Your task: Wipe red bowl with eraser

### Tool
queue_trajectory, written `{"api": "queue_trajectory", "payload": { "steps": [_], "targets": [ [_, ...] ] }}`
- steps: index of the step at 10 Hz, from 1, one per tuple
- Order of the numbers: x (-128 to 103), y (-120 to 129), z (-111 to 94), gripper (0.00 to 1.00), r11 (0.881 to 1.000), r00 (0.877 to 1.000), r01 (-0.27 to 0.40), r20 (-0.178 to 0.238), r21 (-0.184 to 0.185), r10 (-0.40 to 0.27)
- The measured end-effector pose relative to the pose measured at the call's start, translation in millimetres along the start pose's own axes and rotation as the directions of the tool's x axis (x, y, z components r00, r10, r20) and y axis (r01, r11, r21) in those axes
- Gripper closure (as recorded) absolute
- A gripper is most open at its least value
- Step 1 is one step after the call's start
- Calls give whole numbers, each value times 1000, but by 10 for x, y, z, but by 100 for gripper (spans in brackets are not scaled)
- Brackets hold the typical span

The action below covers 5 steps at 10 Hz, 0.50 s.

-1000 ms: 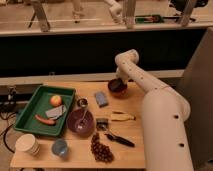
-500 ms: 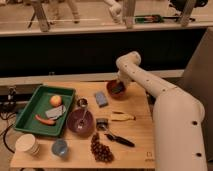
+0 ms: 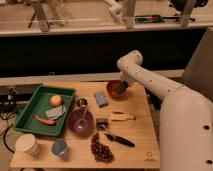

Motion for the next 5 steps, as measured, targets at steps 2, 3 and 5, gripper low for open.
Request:
{"api": "queue_trajectory", "payload": {
  "steps": [2, 3, 5],
  "targets": [
    [192, 12, 67, 100, 999, 999, -36, -22, -4, 36],
    [243, -43, 126, 100, 999, 999, -44, -21, -2, 44],
    [288, -231, 216, 100, 999, 999, -48, -12, 13, 48]
  ]
}}
